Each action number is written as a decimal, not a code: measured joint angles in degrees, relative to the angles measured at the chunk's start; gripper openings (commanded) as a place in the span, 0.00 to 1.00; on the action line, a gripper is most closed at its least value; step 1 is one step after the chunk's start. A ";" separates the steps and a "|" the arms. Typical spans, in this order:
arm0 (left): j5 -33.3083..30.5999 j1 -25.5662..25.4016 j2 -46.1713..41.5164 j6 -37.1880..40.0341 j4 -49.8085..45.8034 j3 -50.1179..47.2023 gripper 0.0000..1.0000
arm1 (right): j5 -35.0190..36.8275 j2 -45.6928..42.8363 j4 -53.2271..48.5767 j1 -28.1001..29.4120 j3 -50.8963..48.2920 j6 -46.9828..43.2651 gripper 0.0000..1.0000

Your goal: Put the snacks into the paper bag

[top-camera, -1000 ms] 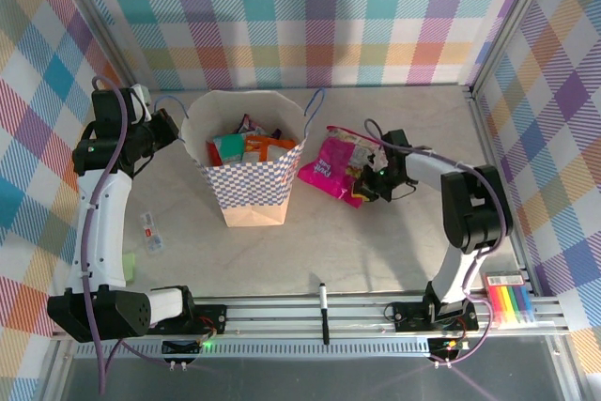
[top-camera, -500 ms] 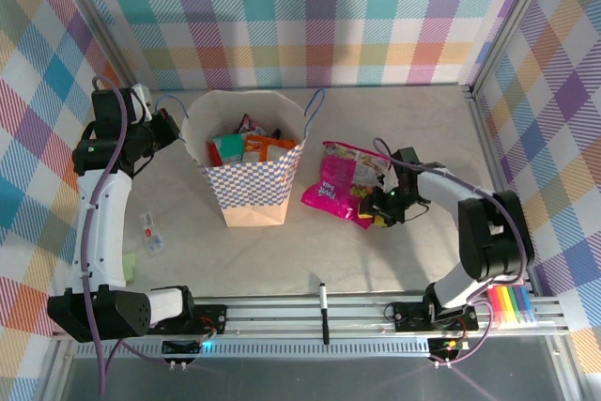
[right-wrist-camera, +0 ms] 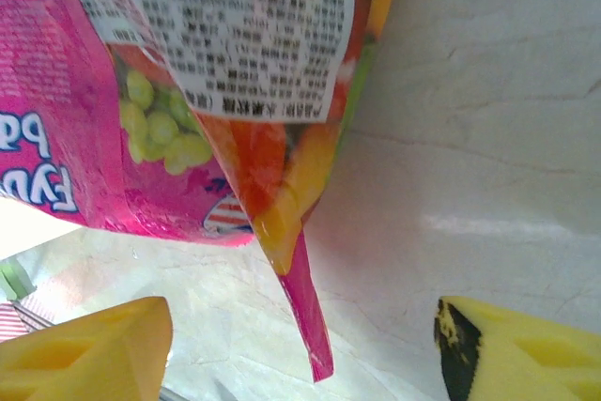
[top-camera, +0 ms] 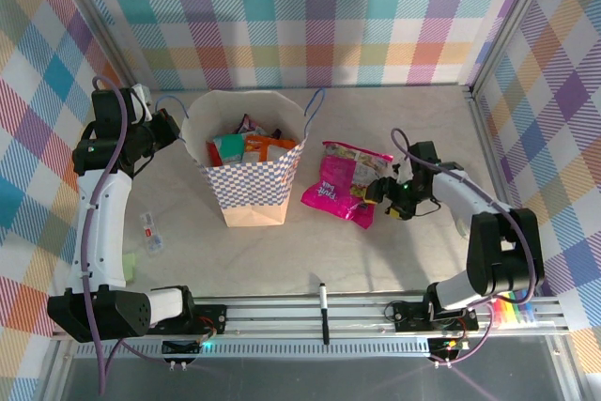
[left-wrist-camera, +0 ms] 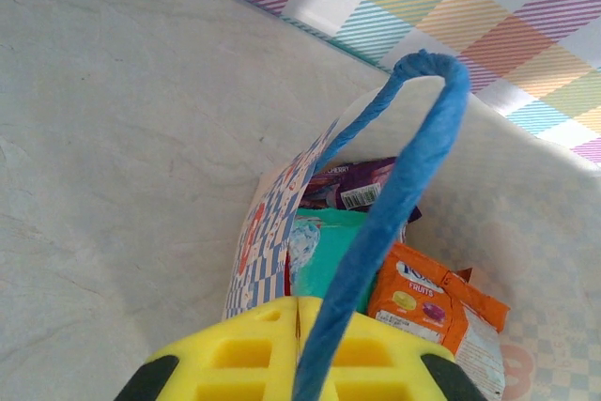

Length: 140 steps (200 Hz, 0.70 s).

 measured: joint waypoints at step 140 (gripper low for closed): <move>-0.57 0.00 0.00 -0.04 -0.42 0.04 0.09 | -8.61 15.93 15.47 -2.27 4.04 2.67 0.79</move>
